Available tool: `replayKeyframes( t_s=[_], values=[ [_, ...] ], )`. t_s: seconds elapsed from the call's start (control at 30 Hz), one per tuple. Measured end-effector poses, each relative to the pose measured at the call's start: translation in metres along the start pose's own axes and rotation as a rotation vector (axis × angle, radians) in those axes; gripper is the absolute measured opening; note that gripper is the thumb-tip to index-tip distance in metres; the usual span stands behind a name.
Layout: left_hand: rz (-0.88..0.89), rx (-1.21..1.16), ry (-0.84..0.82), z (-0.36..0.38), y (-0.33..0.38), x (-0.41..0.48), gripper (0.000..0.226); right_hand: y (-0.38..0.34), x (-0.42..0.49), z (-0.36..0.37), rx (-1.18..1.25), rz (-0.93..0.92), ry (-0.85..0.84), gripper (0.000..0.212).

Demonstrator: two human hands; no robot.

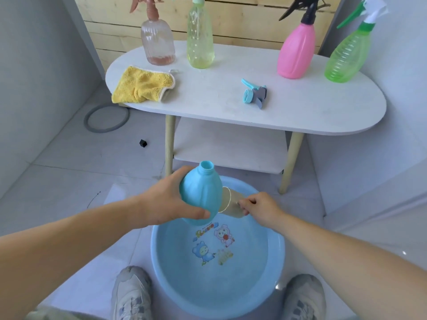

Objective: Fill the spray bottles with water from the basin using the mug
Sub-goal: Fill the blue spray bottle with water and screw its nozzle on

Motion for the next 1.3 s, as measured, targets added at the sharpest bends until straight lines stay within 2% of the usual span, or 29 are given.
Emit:
replayKeyframes(
  t_s=[0.13,0.4,0.9,1.03,1.3],
  values=[
    [0.000,0.017,0.018,0.000,-0.006,0.006,0.082,0.027,0.006,0.019,-0.134,0.012,-0.021,0.050],
    [-0.031,0.037,0.025,0.002,-0.016,0.017,0.075,0.038,0.011,0.036,-0.293,-0.030,-0.137,0.049],
    [-0.053,0.028,0.036,-0.005,-0.019,0.017,0.079,0.044,0.009,0.051,-0.347,-0.010,-0.224,0.050],
    [-0.047,0.047,0.054,-0.010,-0.016,0.016,0.079,0.041,0.008,0.051,-0.254,0.016,-0.209,0.048],
    [-0.027,0.043,0.130,-0.036,0.000,0.008,0.084,0.007,0.003,0.017,0.149,0.054,-0.064,0.032]
  ],
)
Point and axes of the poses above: each hand's wrist, its own x-axis towards the middle knuckle, its own z-axis out of the palm, y = z × x, the point moved 9 cm from there along x, towards the middle knuckle, and after that the axes turned 15 degrees about -z, right-handed, at the moved point
